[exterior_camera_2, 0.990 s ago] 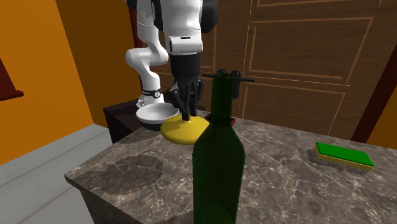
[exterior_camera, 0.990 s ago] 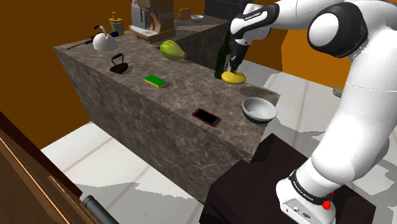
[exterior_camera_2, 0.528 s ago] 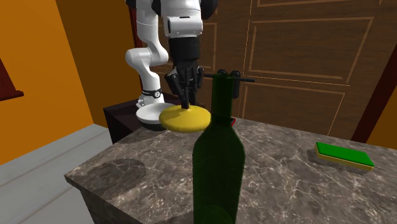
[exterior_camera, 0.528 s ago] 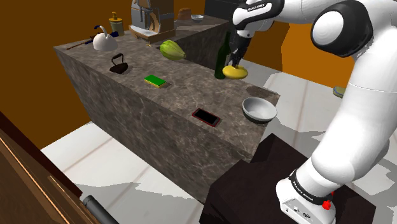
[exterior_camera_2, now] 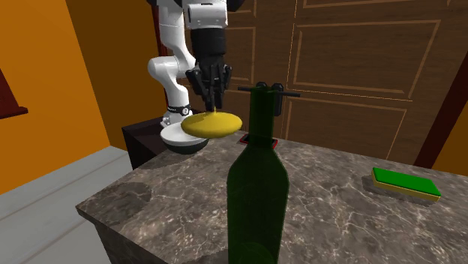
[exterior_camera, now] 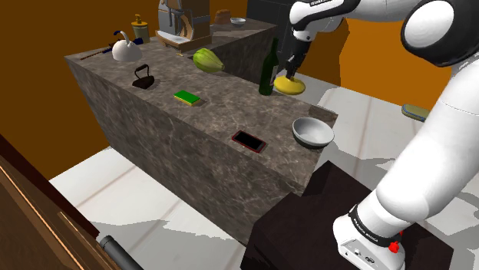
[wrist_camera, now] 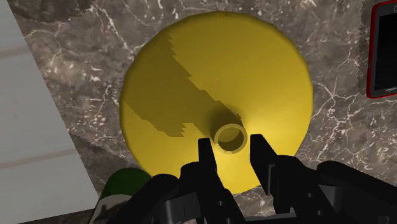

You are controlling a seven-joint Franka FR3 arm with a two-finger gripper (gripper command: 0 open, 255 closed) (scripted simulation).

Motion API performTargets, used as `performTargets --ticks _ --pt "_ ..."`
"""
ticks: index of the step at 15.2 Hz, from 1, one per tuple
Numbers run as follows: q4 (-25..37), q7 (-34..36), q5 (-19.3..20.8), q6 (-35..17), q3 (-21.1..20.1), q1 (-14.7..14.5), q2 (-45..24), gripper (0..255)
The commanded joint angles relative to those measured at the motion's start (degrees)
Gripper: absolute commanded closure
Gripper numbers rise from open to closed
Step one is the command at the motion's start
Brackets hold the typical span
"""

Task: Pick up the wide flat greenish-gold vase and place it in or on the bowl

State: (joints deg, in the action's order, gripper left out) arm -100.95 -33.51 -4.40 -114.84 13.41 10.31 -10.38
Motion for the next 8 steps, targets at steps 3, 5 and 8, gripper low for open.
performTargets --ticks 3,5,8 --pt "-10.8 0.7 2.4 -1.4 0.3 -0.4 9.7 255" --pt "-15.6 1.1 3.6 -1.6 0.4 -0.4 14.4 255" --pt "-22.1 1.7 5.5 -1.3 0.2 0.0 21.4 255"
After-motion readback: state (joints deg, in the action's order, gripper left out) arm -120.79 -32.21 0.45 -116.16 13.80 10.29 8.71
